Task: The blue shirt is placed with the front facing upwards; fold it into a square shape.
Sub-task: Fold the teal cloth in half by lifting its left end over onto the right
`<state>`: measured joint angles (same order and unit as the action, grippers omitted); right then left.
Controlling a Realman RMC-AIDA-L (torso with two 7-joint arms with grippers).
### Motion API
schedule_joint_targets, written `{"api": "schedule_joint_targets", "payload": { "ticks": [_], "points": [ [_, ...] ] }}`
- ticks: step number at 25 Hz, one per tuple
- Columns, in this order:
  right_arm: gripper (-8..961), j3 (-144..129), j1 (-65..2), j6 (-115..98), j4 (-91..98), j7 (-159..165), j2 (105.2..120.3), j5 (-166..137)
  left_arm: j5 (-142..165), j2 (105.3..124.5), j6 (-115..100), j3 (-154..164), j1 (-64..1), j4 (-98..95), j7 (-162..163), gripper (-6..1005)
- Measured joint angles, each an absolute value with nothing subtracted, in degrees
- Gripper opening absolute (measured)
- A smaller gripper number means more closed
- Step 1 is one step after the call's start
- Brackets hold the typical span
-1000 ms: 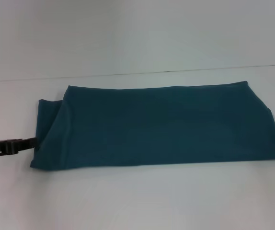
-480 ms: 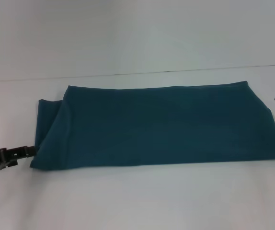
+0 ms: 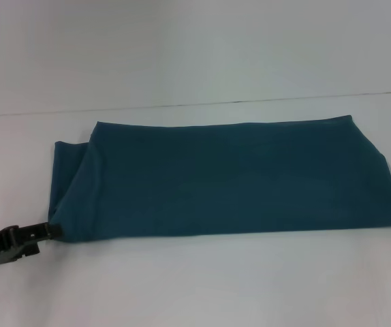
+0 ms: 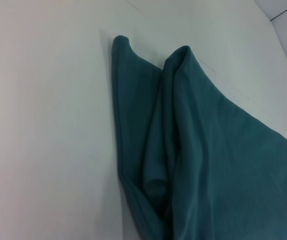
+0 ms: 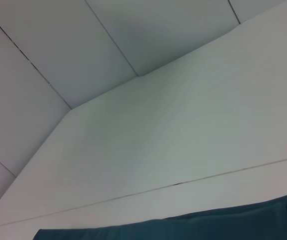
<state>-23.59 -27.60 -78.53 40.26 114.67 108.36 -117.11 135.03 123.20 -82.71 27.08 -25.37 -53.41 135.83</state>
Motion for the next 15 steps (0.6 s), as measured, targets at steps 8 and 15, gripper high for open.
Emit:
{"api": "schedule_joint_targets", "payload": {
  "ticks": [8, 15],
  "points": [
    [935, -23.4, -27.2, -78.9, 40.3, 114.8, 108.36, -117.1, 135.6, 122.66, -79.1, 28.5, -27.0, -49.6, 135.7, 762],
    [934, -23.0, -26.7, -79.0, 40.3, 114.8, 108.36, -117.0, 136.6, 122.11, -76.8, 29.4, -28.5, -47.3, 135.8, 761]
  ]
}}
